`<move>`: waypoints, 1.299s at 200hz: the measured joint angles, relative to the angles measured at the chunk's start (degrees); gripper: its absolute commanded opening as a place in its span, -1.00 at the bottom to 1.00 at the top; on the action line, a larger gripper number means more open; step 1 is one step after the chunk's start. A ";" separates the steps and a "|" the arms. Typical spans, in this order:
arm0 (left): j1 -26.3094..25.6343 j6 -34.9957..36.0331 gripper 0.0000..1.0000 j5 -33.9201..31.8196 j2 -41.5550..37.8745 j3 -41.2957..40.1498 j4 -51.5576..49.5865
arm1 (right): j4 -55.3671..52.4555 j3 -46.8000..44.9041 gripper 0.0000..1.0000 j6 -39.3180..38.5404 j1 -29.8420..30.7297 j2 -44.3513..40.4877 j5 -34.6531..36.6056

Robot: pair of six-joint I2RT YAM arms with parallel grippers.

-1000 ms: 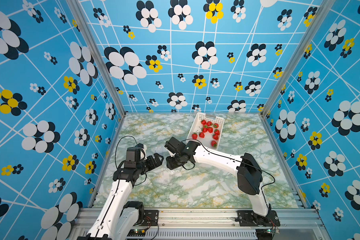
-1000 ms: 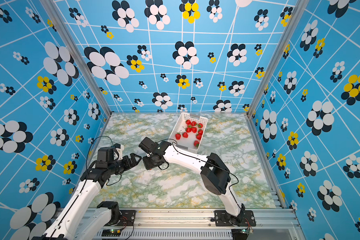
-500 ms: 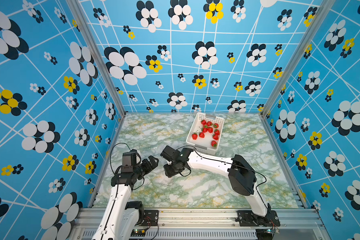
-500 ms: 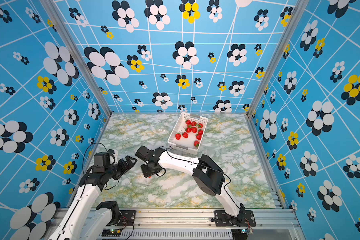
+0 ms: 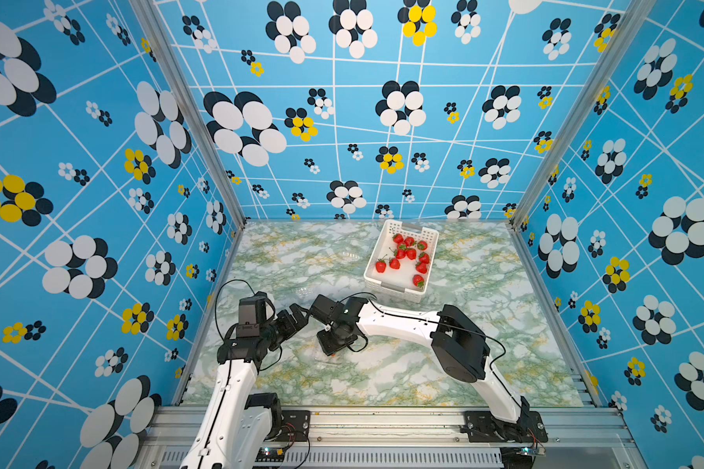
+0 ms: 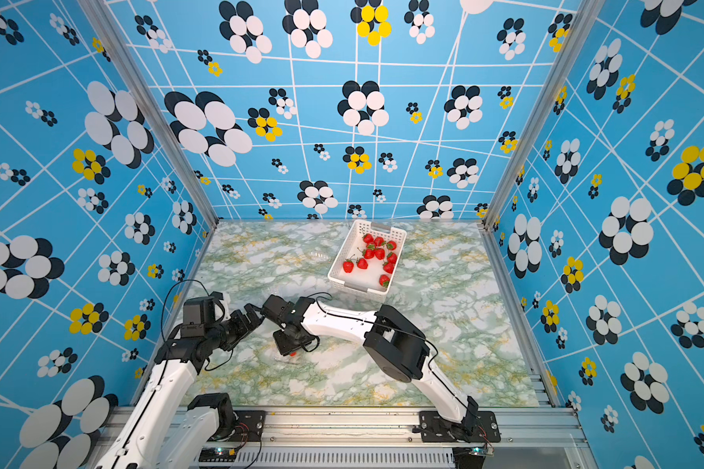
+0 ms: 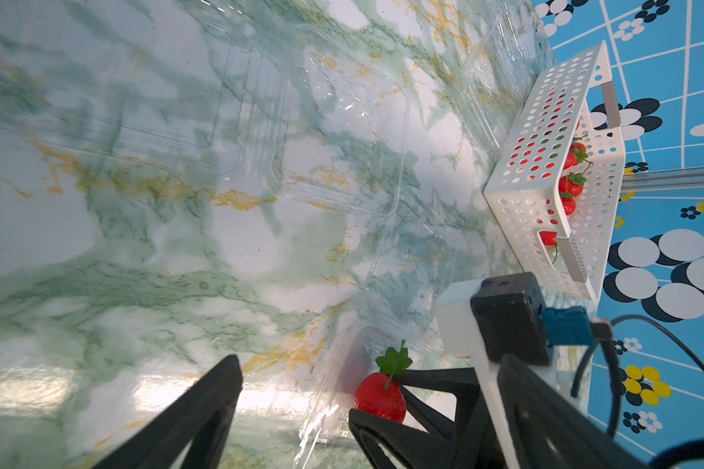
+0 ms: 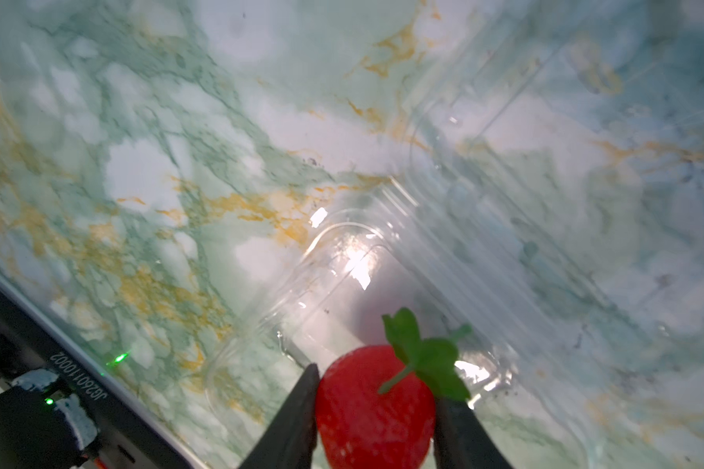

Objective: Pack strawberries into containers
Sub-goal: Place the strawberry in the packing box, then pick up the strawberry from the basket.

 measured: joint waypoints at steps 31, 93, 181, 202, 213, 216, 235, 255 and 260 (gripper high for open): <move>0.00 0.00 1.00 0.02 0.00 0.00 0.02 | -1.31 0.66 0.14 -0.04 0.00 0.00 0.52; 0.04 0.02 0.99 0.02 0.02 0.02 0.04 | -2.80 0.20 0.24 -0.33 0.00 -1.22 2.89; -3.76 -0.24 1.00 0.48 7.85 7.02 3.54 | -3.21 -1.07 0.22 -3.04 -5.57 -14.84 6.64; -8.92 -0.39 1.00 -0.37 12.59 11.58 5.53 | -2.16 -2.71 0.21 -5.53 -12.85 -16.46 6.88; -11.45 -0.42 1.00 -0.94 15.56 13.75 7.10 | -1.75 -2.80 0.20 -7.48 -17.29 -16.15 6.93; -12.09 -0.42 1.00 -1.14 16.35 14.23 7.50 | -1.66 -2.80 0.19 -8.02 -18.51 -15.98 6.93; -15.74 -0.50 0.99 -1.60 21.77 17.14 10.29 | -1.44 -1.73 0.16 -11.58 -25.24 -13.44 7.10; -18.93 -0.81 0.98 -2.08 27.89 20.61 12.44 | -1.53 1.73 0.14 -14.75 -30.53 -8.72 7.26; -19.65 -0.83 0.98 -2.19 29.31 21.51 13.03 | -1.70 2.75 0.14 -15.37 -31.54 -7.48 7.28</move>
